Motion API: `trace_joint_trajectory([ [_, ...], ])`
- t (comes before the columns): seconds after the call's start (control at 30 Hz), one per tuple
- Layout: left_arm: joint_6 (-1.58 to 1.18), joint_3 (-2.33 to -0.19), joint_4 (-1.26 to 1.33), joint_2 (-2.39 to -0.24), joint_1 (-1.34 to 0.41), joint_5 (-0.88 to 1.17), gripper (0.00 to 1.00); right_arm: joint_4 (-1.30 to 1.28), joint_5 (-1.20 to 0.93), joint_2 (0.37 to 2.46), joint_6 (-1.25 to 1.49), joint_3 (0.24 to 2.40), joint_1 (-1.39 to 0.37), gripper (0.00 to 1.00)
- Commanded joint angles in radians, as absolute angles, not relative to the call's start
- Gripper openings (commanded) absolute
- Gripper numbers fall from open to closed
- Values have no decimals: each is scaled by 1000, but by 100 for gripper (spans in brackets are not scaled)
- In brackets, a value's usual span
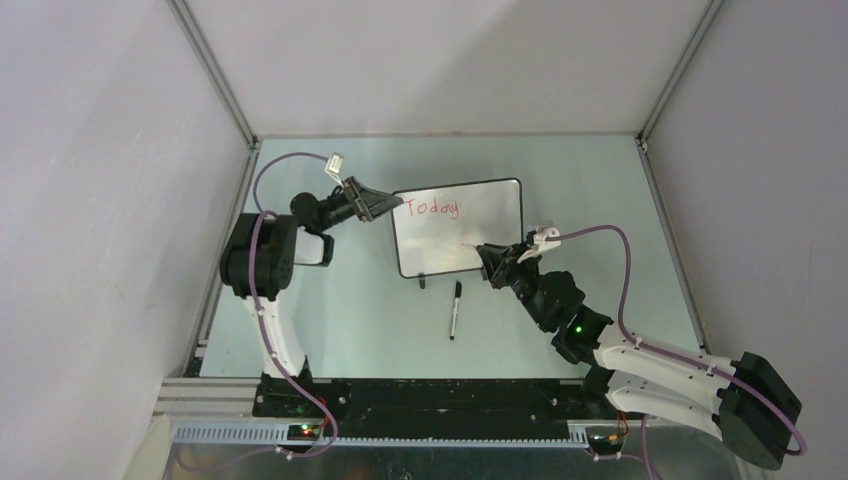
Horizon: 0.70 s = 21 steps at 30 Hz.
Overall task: Write a sentence on the whiteboard
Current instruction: Hold the whiteboard on the whiteboard stand.
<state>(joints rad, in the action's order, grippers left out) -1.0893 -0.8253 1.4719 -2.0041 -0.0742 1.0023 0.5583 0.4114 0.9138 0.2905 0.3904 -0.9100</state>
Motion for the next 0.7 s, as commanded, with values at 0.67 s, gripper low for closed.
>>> trace_joint_trajectory([
  [0.67,-988,-777,1536,-1936,-106,1024,42,617,434,941,266,406,-923,0],
])
